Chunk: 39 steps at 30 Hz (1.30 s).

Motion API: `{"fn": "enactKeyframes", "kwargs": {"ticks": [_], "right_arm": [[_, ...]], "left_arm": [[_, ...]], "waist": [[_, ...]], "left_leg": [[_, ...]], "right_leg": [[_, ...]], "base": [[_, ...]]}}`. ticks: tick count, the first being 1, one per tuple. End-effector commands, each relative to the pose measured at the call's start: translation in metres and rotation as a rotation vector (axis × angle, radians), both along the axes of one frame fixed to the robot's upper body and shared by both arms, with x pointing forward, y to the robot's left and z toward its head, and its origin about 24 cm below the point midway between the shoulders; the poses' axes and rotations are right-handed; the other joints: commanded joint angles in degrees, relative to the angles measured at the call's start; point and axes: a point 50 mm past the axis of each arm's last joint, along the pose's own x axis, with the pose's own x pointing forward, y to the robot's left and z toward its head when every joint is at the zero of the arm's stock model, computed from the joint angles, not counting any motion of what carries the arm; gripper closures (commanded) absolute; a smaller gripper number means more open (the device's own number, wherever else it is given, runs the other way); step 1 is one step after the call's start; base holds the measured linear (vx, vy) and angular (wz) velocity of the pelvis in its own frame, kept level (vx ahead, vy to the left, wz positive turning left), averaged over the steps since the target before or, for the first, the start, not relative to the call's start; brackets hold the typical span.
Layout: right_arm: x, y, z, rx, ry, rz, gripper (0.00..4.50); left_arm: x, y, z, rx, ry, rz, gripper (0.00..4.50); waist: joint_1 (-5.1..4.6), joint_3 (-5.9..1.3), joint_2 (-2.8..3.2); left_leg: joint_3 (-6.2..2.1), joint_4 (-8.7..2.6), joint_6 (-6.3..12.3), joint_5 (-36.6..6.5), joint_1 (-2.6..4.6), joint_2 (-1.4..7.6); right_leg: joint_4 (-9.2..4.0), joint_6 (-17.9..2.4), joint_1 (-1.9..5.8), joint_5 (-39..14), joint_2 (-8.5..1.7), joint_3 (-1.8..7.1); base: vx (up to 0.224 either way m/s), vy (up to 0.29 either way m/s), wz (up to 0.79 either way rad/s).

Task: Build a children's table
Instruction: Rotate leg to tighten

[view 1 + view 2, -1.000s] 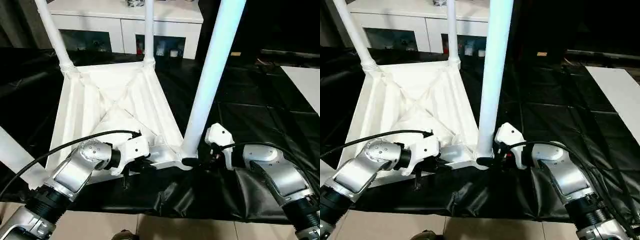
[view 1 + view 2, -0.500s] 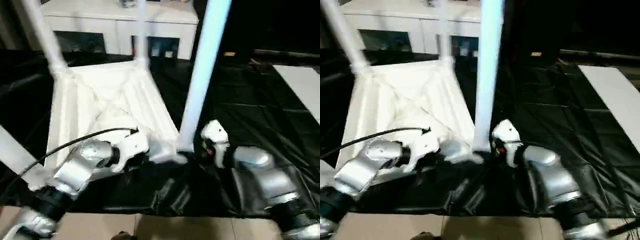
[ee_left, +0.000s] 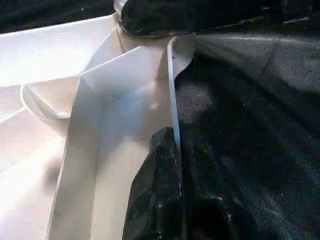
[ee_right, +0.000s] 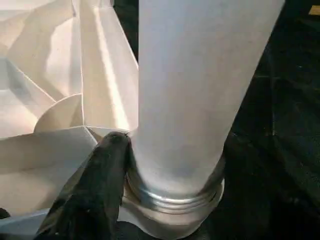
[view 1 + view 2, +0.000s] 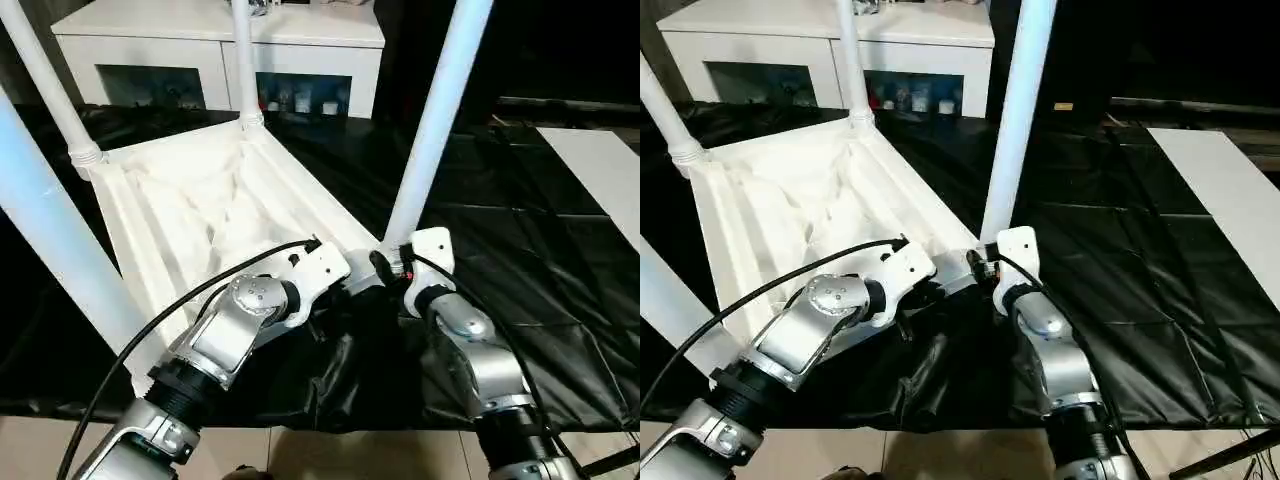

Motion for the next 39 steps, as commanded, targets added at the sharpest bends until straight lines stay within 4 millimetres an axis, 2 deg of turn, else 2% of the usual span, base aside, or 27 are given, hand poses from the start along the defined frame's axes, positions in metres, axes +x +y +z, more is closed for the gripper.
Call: {"fn": "enactKeyframes", "kwargs": {"ticks": [1,2,3,4,6,7,9,11,14,15,16,17,19,23,25,27,28,30,31,35,37,39], "right_arm": [[-0.005,0.013,0.005,0.042,-0.02,0.101,1.14],[-0.005,0.008,0.007,0.036,-0.017,0.121,1.01],[-0.006,-0.001,0.013,0.034,-0.018,0.143,0.79],[-0.006,-0.001,0.013,0.034,-0.018,0.143,0.79],[-0.011,-0.016,0.019,-0.024,0.005,0.296,0.67],[-0.014,-0.023,0.021,-0.064,0.004,0.353,0.67],[-0.023,-0.035,0.025,-0.088,0.015,0.488,0.67],[-0.033,-0.045,0.028,-0.091,0.036,0.603,0.67],[-0.041,-0.055,0.03,-0.089,0.068,0.7,0.67],[-0.045,-0.059,0.031,-0.094,0.092,0.751,0.67],[-0.047,-0.06,0.032,-0.092,0.108,0.79,0.67],[-0.047,-0.06,0.033,-0.091,0.11,0.8,0.67],[-0.044,-0.058,0.033,-0.093,0.105,0.811,0.67],[-0.037,-0.055,0.032,-0.12,0.097,0.825,0.67],[-0.034,-0.054,0.03,-0.128,0.1,0.823,0.67],[-0.034,-0.053,0.029,-0.127,0.112,0.846,0.67],[-0.034,-0.052,0.027,-0.143,0.12,0.855,0.67],[-0.034,-0.052,0.025,-0.157,0.126,0.859,0.67],[-0.034,-0.052,0.024,-0.161,0.128,0.862,0.92],[-0.031,-0.049,0.022,-0.156,0.124,0.863,1.06],[-0.03,-0.047,0.021,-0.15,0.118,0.859,1.39],[-0.028,-0.046,0.021,-0.137,0.113,0.854,1.44]], "left_arm": [[0.002,0.004,-0.004,0.047,-0.025,0.008,4.5],[0.001,0.008,-0.005,0.067,-0.02,-0.003,4.5],[-0.001,0.016,-0.007,0.096,-0.001,-0.013,4.5],[-0.001,0.016,-0.007,0.096,-0.001,-0.013,4.5],[-0.008,0.027,-0.01,0.102,0.051,-0.064,4.5],[-0.01,0.03,-0.01,0.105,0.06,-0.092,4.5],[-0.014,0.038,-0.01,0.11,0.082,-0.136,4.5],[-0.02,0.042,-0.009,0.099,0.095,-0.226,4.5],[-0.027,0.05,-0.007,0.112,0.124,-0.304,4.5],[-0.031,0.055,-0.004,0.111,0.144,-0.355,4.5],[-0.034,0.057,-0.001,0.101,0.156,-0.392,4.5],[-0.035,0.058,0.0,0.097,0.158,-0.399,4.5],[-0.036,0.058,0.004,0.092,0.157,-0.417,4.5],[-0.038,0.062,0.006,0.091,0.177,-0.443,4.5],[-0.038,0.063,0.006,0.092,0.176,-0.439,4.5],[-0.038,0.064,0.007,0.093,0.171,-0.437,4.5],[-0.037,0.065,0.007,0.095,0.167,-0.435,4.5],[-0.037,0.065,0.008,0.096,0.166,-0.434,4.5],[-0.037,0.066,0.007,0.097,0.167,-0.434,4.5],[-0.036,0.067,0.008,0.099,0.168,-0.432,4.5],[-0.036,0.068,0.008,0.104,0.169,-0.43,4.5],[-0.035,0.068,0.008,0.106,0.169,-0.429,4.5]], "waist": [[-0.24,-3.11,-0.52],[-0.35,-3.18,-0.75],[-0.21,-3.16,-0.6],[-0.26,-3.18,-0.55],[-0.05,-3.17,-0.67],[-0.11,-3.04,-0.66],[0.17,-3.15,-0.76],[0.44,-3.2,-0.63],[0.58,-3.49,-0.56],[0.66,-3.65,-0.84],[0.92,-3.76,-0.64],[0.86,-3.67,-0.67],[1.09,-3.65,-0.5],[1.33,-3.58,-0.63],[1.34,-3.44,-0.55],[1.26,-3.46,-0.82],[1.22,-3.45,-0.72],[1.2,-3.49,-0.78],[1.22,-3.56,-0.86],[1.21,-3.62,-0.87],[1.18,-3.65,-0.81],[1.23,-3.62,-0.81]], "left_leg": [[-2.46,-5.98,-2.31,-21.5,1.69,3.94],[-2.46,-6.02,-2.02,-20.6,1.48,3.97],[-2.56,-6.09,-1.55,-18.7,1.3,4.09],[-2.41,-5.92,-1.42,-19.0,1.55,4.13],[-2.35,-5.74,-1.06,-19.2,1.71,4.25],[-2.19,-5.74,-0.99,-18.7,1.7,4.27],[-2.2,-5.53,-0.63,-18.8,1.84,4.37],[-2.04,-5.38,0.77,-16.5,1.9,4.48],[-1.85,-5.04,1.87,-12.7,1.92,4.51],[-1.87,-4.87,2.86,-10.8,1.72,4.5],[-1.97,-4.73,3.73,-8.9,1.75,4.57],[-1.8,-4.73,4.05,-8.4,1.79,4.55],[-1.47,-4.53,4.48,-7.9,2.32,4.54],[-1.34,-4.65,3.57,-9.2,2.42,4.6],[-1.21,-4.84,2.11,-11.8,2.71,4.6],[-1.29,-4.94,1.58,-12.7,2.51,4.57],[-1.33,-4.97,1.29,-13.1,2.5,4.6],[-1.31,-4.94,1.07,-12.9,2.49,4.56],[-1.33,-4.9,1.2,-12.4,2.45,4.55],[-1.31,-4.73,1.88,-11.2,2.3,4.5],[-1.31,-4.67,2.09,-11.0,2.31,4.46],[-1.29,-4.68,2.12,-11.0,2.34,4.51]], "right_leg": [[-4.63,-5.5,0.33,-20.0,-1.86,1.11],[-4.48,-5.6,0.65,-19.3,-1.89,1.05],[-4.25,-5.8,1.03,-17.8,-1.91,0.95],[-4.27,-6.3,0.76,-18.2,-1.92,1.02],[-4.31,-6.8,0.98,-18.6,-2.01,1.08],[-4.34,-7.2,0.71,-18.3,-1.96,1.17],[-4.29,-7.6,1.05,-18.0,-2.11,1.15],[-3.93,-9.0,1.09,-13.7,-1.99,1.21],[-3.17,-11.2,1.32,-8.1,-1.88,1.03],[-2.8,-12.2,1.72,-5.4,-1.85,0.89],[-2.33,-13.1,1.94,-2.8,-1.9,0.77],[-2.28,-13.5,1.83,-1.9,-1.76,0.78],[-2.15,-15.1,1.52,-0.6,-1.66,0.82],[-2.16,-15.4,1.53,-2.9,-1.76,0.79],[-2.5,-15.0,1.3,-5.9,-1.78,0.86],[-2.52,-14.4,1.51,-7.3,-1.88,0.89],[-2.59,-13.9,1.47,-7.9,-1.94,0.9],[-2.59,-13.5,1.46,-7.7,-1.88,0.93],[-2.53,-13.5,1.53,-7.2,-1.96,0.95],[-2.37,-13.8,1.59,-5.9,-1.92,0.93],[-2.33,-14.0,1.58,-5.9,-1.9,0.91],[-2.32,-14.1,1.56,-5.8,-1.86,0.92]], "base": [[0.0,0.0,0.0],[0.0,0.0,0.0],[0.0,0.0,0.0],[0.0,0.0,0.0],[0.0,0.0,0.0],[0.0,0.0,0.0],[0.0,0.0,0.0],[0.0,0.0,0.0],[0.0,0.0,0.0],[0.0,0.0,0.0],[0.0,0.0,0.0],[0.0,0.0,0.0],[0.0,0.0,0.0],[0.0,0.0,0.0],[0.0,0.0,0.0],[0.0,0.0,0.0],[0.0,0.0,0.0],[0.0,0.0,0.0],[0.0,0.0,0.0],[0.0,0.0,0.0],[0.0,0.0,0.0],[0.0,0.0,0.0]]}}
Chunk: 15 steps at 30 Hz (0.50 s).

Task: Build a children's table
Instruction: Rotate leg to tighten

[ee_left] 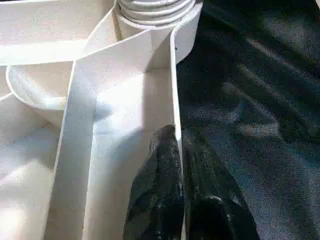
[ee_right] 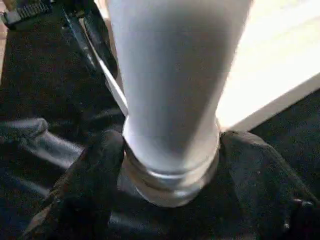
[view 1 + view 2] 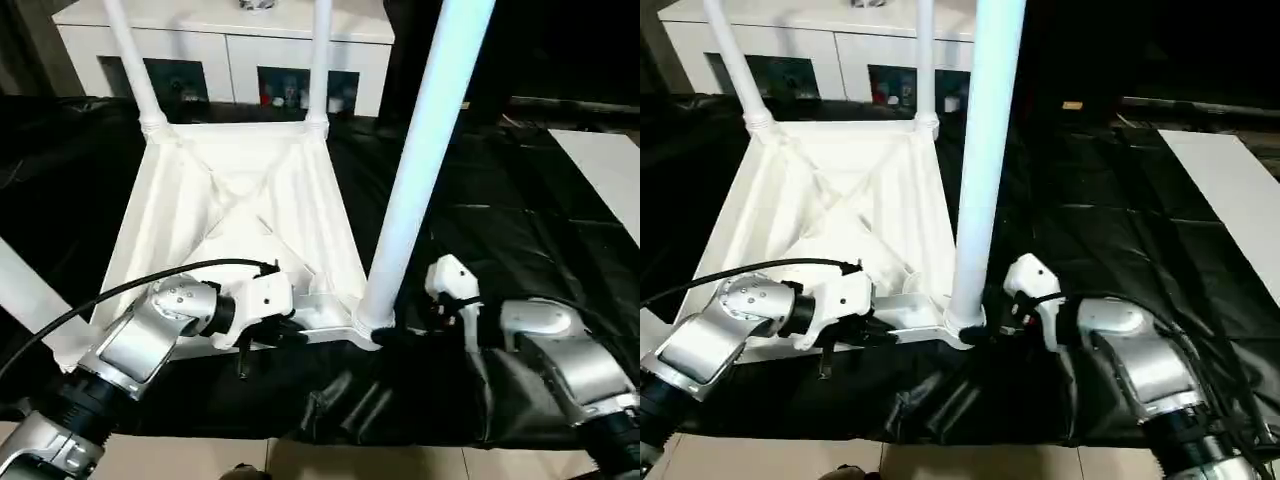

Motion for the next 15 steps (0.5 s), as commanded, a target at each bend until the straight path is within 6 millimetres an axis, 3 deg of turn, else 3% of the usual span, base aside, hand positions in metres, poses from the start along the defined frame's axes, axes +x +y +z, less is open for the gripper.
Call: {"fn": "enactKeyframes", "kwargs": {"ticks": [1,3,11,15], "right_arm": [[0.006,-0.002,0.003,-0.006,-0.022,-0.019,1.51],[0.005,0.0,0.003,0.004,-0.022,-0.01,1.76],[0.001,0.004,-0.005,0.002,-0.001,0.021,1.84],[0.006,0.004,-0.007,-0.004,-0.034,-0.06,1.84]], "left_arm": [[-0.006,-0.003,-0.006,0.027,0.029,-0.049,4.5],[-0.006,-0.002,-0.006,0.027,0.03,-0.049,4.5],[-0.007,-0.002,-0.008,0.035,0.04,-0.052,4.5],[-0.006,-0.003,-0.01,0.041,0.022,-0.034,4.5]], "waist": [[-0.17,-3.48,-0.16],[-0.25,-3.46,-0.1],[-0.35,-3.56,-0.25],[-0.43,-3.52,-0.24]], "left_leg": [[-1.79,-4.87,1.7,-11.5,2.19,3.97],[-1.82,-4.93,1.35,-12.2,2.19,3.98],[-1.85,-4.96,0.8,-12.9,2.26,3.97],[-1.8,-4.95,0.63,-13.1,2.31,3.92]], "right_leg": [[-2.88,-13.9,1.27,-6.1,-1.89,1.06],[-2.9,-13.8,1.26,-6.7,-1.84,1.06],[-2.87,-13.7,1.24,-6.5,-1.79,1.06],[-2.95,-13.8,1.12,-6.8,-1.73,1.07]], "base": [[0.0,0.0,0.0],[0.0,0.0,0.0],[0.0,0.0,0.0],[0.0,0.0,0.0]]}}
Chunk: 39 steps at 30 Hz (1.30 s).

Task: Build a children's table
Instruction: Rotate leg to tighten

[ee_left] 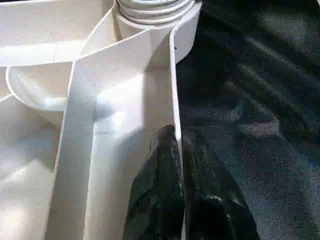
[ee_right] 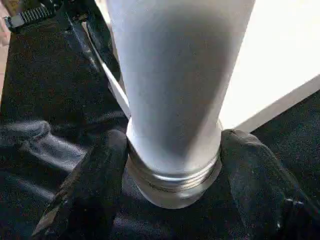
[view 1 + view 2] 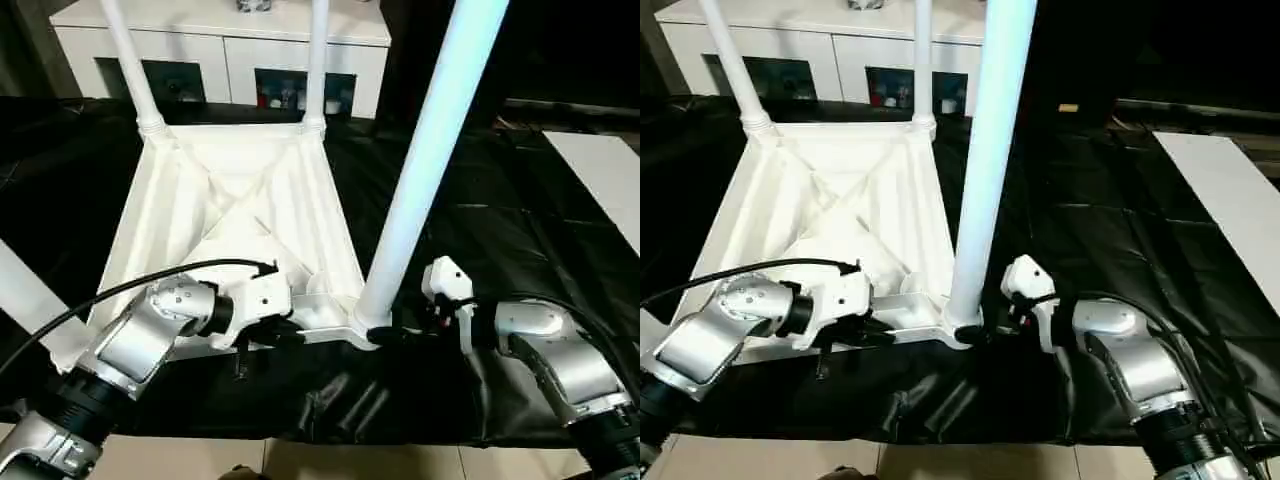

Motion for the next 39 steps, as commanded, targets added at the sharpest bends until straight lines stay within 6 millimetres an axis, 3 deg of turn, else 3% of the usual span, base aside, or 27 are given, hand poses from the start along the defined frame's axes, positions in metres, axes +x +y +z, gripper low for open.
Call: {"fn": "enactKeyframes", "kwargs": {"ticks": [1,2,3,4,7,11,12,13,15,17,18,20,21,23,25,26,28,31,32,34,37,39], "right_arm": [[0.007,0.0,-0.001,-0.033,-0.048,-0.083,1.84],[0.011,0.0,-0.003,-0.035,-0.061,-0.142,1.84],[0.02,0.002,-0.01,-0.037,-0.085,-0.308,1.84],[0.02,0.002,-0.01,-0.037,-0.085,-0.308,1.84],[0.033,0.018,-0.024,0.026,-0.049,-0.719,1.84],[0.036,0.036,-0.029,0.037,-0.026,-0.855,1.84],[0.036,0.038,-0.029,0.043,-0.023,-0.862,1.84],[0.038,0.051,-0.028,0.059,-0.025,-0.874,1.84],[0.039,0.069,-0.024,0.056,-0.06,-0.803,1.84],[0.038,0.076,-0.018,0.084,-0.087,-0.744,1.84],[0.036,0.078,-0.015,0.137,-0.078,-0.714,1.49],[0.034,0.071,-0.009,0.181,-0.101,-0.705,1.18],[0.033,0.068,-0.007,0.177,-0.115,-0.699,1.22],[0.031,0.058,-0.004,0.149,-0.152,-0.704,1.09],[0.029,0.053,-0.004,0.14,-0.151,-0.697,0.81],[0.026,0.04,-0.001,0.114,-0.158,-0.671,0.77],[0.024,0.033,0.0,0.089,-0.159,-0.629,0.62],[0.007,0.008,0.006,0.04,-0.146,-0.381,0.62],[0.002,0.003,0.008,0.032,-0.142,-0.313,0.62],[-0.007,-0.006,0.011,0.009,-0.122,-0.193,0.62],[-0.013,-0.014,0.013,-0.01,-0.079,-0.106,0.62],[-0.012,-0.014,0.014,-0.011,-0.064,-0.072,0.62]], "left_arm": [[-0.006,-0.007,-0.009,0.023,0.018,-0.029,4.5],[-0.004,-0.009,-0.011,0.02,0.011,0.001,4.5],[0.002,-0.018,-0.014,-0.006,-0.014,0.08,4.5],[0.002,-0.018,-0.014,-0.006,-0.014,0.08,4.5],[0.016,-0.048,-0.019,-0.094,-0.036,0.262,4.5],[0.028,-0.063,-0.02,-0.098,-0.078,0.367,4.5],[0.029,-0.064,-0.019,-0.097,-0.084,0.378,4.5],[0.034,-0.07,-0.019,-0.093,-0.115,0.417,4.5],[0.037,-0.075,-0.018,-0.093,-0.134,0.424,4.5],[0.037,-0.076,-0.016,-0.089,-0.148,0.411,4.5],[0.037,-0.076,-0.017,-0.086,-0.145,0.407,4.5],[0.036,-0.072,-0.017,-0.076,-0.142,0.386,4.5],[0.035,-0.07,-0.017,-0.069,-0.141,0.379,4.5],[0.033,-0.065,-0.017,-0.059,-0.141,0.357,4.5],[0.032,-0.062,-0.018,-0.049,-0.135,0.35,4.5],[0.028,-0.056,-0.019,-0.03,-0.124,0.302,4.5],[0.025,-0.051,-0.02,-0.02,-0.108,0.284,4.5],[0.012,-0.037,-0.022,0.001,-0.054,0.135,4.5],[0.007,-0.033,-0.022,0.007,-0.035,0.09,4.5],[0.0,-0.023,-0.021,0.026,0.0,0.017,4.5],[-0.004,-0.015,-0.018,0.038,0.038,-0.027,4.5],[-0.005,-0.012,-0.014,0.029,0.056,-0.045,4.5]], "waist": [[-0.23,-3.08,0.11],[-0.28,-2.95,0.08],[-0.52,-2.69,0.12],[-1.0,-2.46,-0.02],[-2.03,-2.62,-0.21],[-2.79,-2.75,-0.02],[-2.95,-2.79,0.06],[-3.23,-2.6,-0.04],[-3.07,-2.7,0.04],[-3.08,-2.67,0.13],[-3.12,-2.66,0.16],[-2.98,-2.66,0.16],[-2.99,-2.67,0.1],[-3.02,-3.03,0.14],[-2.82,-3.04,0.11],[-2.7,-2.96,0.19],[-2.44,-2.74,0.14],[-1.79,-2.76,0.54],[-1.28,-2.72,0.63],[-0.95,-2.74,0.63],[-0.82,-2.94,0.44],[-0.66,-3.0,0.32]], "left_leg": [[-1.86,-5.16,0.25,-14.4,2.04,3.88],[-1.88,-5.29,-0.16,-15.7,2.08,3.89],[-1.94,-5.49,-1.61,-18.3,2.15,3.88],[-2.18,-5.67,-3.42,-22.3,2.26,3.72],[-3.02,-5.74,-6.06,-26.3,2.35,3.55],[-3.49,-6.12,-6.31,-27.2,1.9,3.43],[-3.36,-5.91,-6.3,-28.7,2.61,3.38],[-3.21,-5.64,-5.85,-30.4,2.79,3.08],[-3.38,-5.77,-5.63,-30.3,2.83,3.21],[-3.4,-6.05,-5.26,-29.8,2.39,3.29],[-3.36,-6.12,-5.11,-30.3,2.38,3.29],[-3.3,-6.19,-4.71,-30.3,2.39,3.35],[-3.26,-6.2,-4.45,-30.0,2.28,3.35],[-3.4,-6.45,-3.83,-26.0,1.44,3.52],[-3.01,-6.27,-3.47,-25.1,1.63,3.51],[-2.77,-6.08,-3.07,-25.2,1.97,3.52],[-2.82,-6.17,-2.55,-25.6,1.92,3.67],[-2.69,-6.06,-2.7,-26.2,2.42,3.83],[-2.77,-6.21,-2.42,-25.9,2.38,4.1],[-2.43,-6.14,-2.29,-25.6,2.63,3.95],[-2.45,-6.16,-1.38,-22.7,2.29,4.09],[-2.21,-5.88,-0.67,-20.4,2.29,4.0]], "right_leg": [[-3.27,-13.5,1.06,-8.6,-1.8,1.08],[-3.45,-13.1,0.98,-10.4,-1.8,1.11],[-3.74,-12.4,0.6,-14.4,-1.92,1.19],[-4.33,-11.2,0.38,-20.7,-2.02,1.13],[-5.02,-7.7,0.08,-29.0,-2.29,0.99],[-5.26,-5.8,0.11,-28.1,-2.0,0.68],[-5.71,-5.9,-0.53,-28.2,-1.92,0.72],[-6.22,-5.8,-1.06,-29.7,-1.85,0.76],[-6.27,-5.3,-0.88,-29.6,-1.87,0.7],[-6.1,-5.3,-0.55,-27.6,-1.81,0.66],[-6.09,-5.3,-0.6,-26.9,-1.7,0.64],[-6.13,-5.5,-0.49,-25.7,-1.74,0.69],[-6.08,-5.5,-0.4,-25.2,-1.77,0.74],[-5.34,-6.5,0.32,-20.8,-1.82,0.71],[-5.35,-7.0,0.03,-19.2,-1.7,0.84],[-5.44,-7.6,-0.43,-18.7,-1.65,0.98],[-5.63,-7.4,-0.18,-20.5,-1.79,1.02],[-5.53,-7.4,-0.36,-20.0,-1.72,1.17],[-5.42,-7.3,-0.07,-18.6,-1.74,1.23],[-5.2,-8.7,-0.29,-15.8,-1.55,1.27],[-4.58,-9.8,0.32,-13.2,-1.68,1.24],[-4.45,-10.8,0.31,-11.6,-1.83,1.28]], "base": [[0.0,0.0,0.0],[0.0,0.0,0.0],[0.0,0.0,0.0],[0.0,0.0,0.0],[-0.054,0.002,-0.08],[0.0,0.0,0.0],[0.0,0.0,0.0],[0.0,0.0,0.0],[0.0,0.0,0.0],[0.0,0.0,0.0],[0.0,0.0,0.0],[0.0,0.0,0.0],[0.0,0.0,0.0],[0.0,0.0,0.0],[0.0,0.0,0.0],[0.0,0.0,0.0],[0.0,0.0,0.0],[0.0,0.0,0.0],[0.0,0.0,0.0],[0.0,0.0,0.0],[0.0,0.0,0.0],[0.0,0.0,0.0]]}}
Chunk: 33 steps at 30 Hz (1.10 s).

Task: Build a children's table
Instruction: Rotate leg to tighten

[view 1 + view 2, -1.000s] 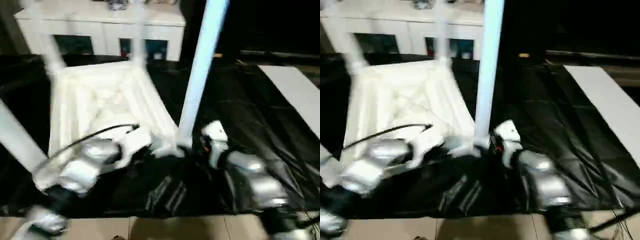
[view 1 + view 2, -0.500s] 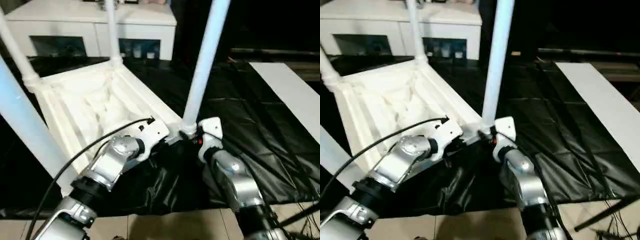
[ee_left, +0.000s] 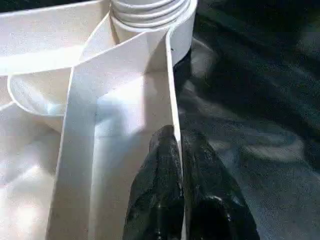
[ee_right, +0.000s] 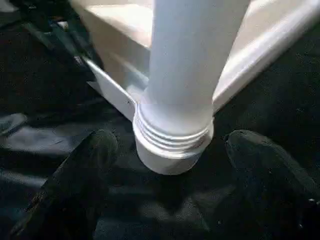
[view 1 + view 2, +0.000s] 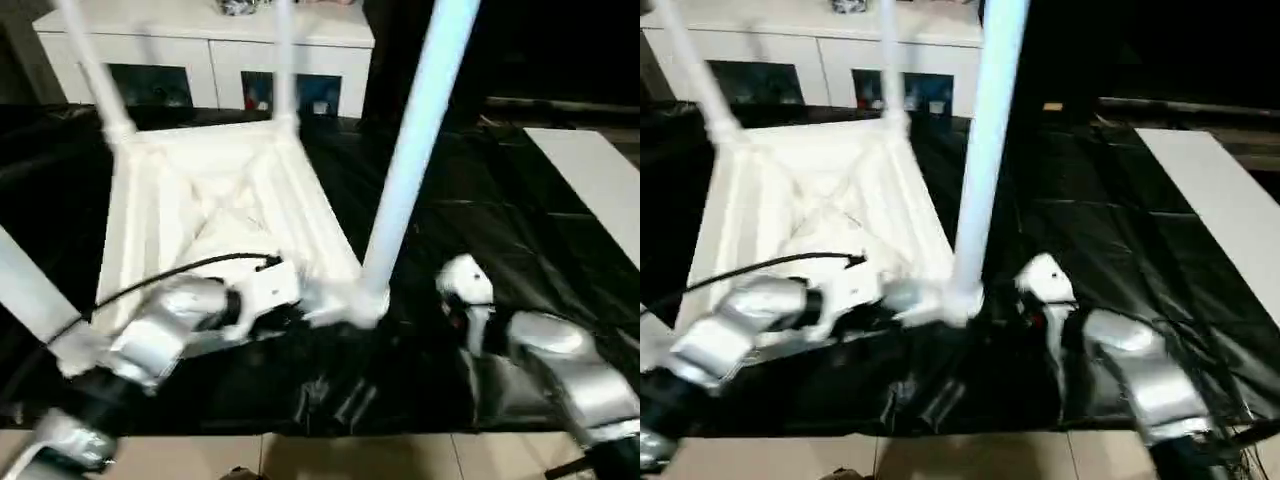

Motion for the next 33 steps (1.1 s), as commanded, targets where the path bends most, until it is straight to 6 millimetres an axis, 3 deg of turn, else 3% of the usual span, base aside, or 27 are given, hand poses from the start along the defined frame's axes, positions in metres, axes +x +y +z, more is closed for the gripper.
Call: {"fn": "enactKeyframes", "kwargs": {"ticks": [1,5,7,14,20,21,27,33], "right_arm": [[0.0,0.003,0.005,0.009,0.004,0.045,0.62],[0.009,0.013,0.0,-0.014,0.011,0.103,0.62],[0.012,0.016,-0.002,-0.031,0.003,0.105,0.62],[0.022,0.026,-0.01,-0.059,0.005,0.112,0.62],[0.026,0.025,-0.007,-0.015,0.006,0.091,0.94],[0.026,0.025,-0.007,-0.013,0.007,0.103,1.17],[0.023,0.025,-0.01,0.0,0.022,0.122,1.61],[0.023,0.027,-0.016,-0.01,0.021,0.082,1.75]], "left_arm": [[-0.012,-0.008,-0.009,0.027,0.073,-0.092,4.5],[-0.012,-0.005,-0.007,0.04,0.079,-0.118,4.5],[-0.011,-0.005,-0.007,0.039,0.077,-0.116,4.5],[-0.01,-0.004,-0.006,0.042,0.068,-0.107,4.5],[-0.01,-0.003,-0.005,0.042,0.069,-0.103,4.5],[-0.01,-0.002,-0.006,0.046,0.07,-0.104,4.5],[-0.011,-0.001,-0.009,0.053,0.086,-0.108,4.5],[-0.011,-0.001,-0.009,0.056,0.089,-0.104,4.5]], "waist": [[-0.08,-2.98,0.3],[0.06,-3.19,0.11],[0.36,-3.22,0.06],[0.37,-3.13,-0.03],[0.38,-3.17,-0.03],[0.42,-3.17,-0.02],[0.4,-3.23,0.0],[0.37,-3.25,-0.03]], "left_leg": [[-1.85,-5.51,-0.34,-19.2,2.23,4.06],[-1.76,-5.15,0.87,-14.9,1.81,3.9],[-1.61,-5.01,0.7,-14.6,2.11,4.02],[-1.71,-5.23,-0.57,-16.4,2.14,4.01],[-1.63,-5.12,-0.1,-15.2,2.07,3.97],[-1.66,-5.13,-0.04,-15.2,2.04,3.99],[-1.63,-5.07,0.07,-15.0,2.07,3.97],[-1.62,-5.03,0.18,-14.7,2.04,3.92]], "right_leg": [[-3.42,-10.8,0.62,-11.7,-1.92,1.27],[-2.71,-12.3,1.01,-8.0,-1.88,1.1],[-2.72,-12.7,0.88,-8.6,-1.95,1.13],[-2.78,-12.1,0.9,-11.3,-1.88,1.13],[-2.71,-11.9,0.98,-10.4,-1.85,1.14],[-2.67,-11.9,1.02,-10.4,-1.85,1.12],[-2.65,-12.2,1.05,-9.9,-1.85,1.13],[-2.62,-12.3,1.03,-10.0,-1.8,1.09]], "base": [[0.0,0.0,0.0],[0.0,0.0,0.0],[0.0,0.0,0.0],[0.0,0.0,0.0],[0.0,0.0,0.0],[0.0,0.0,0.0],[0.0,0.0,0.0],[0.0,0.0,0.0]]}}
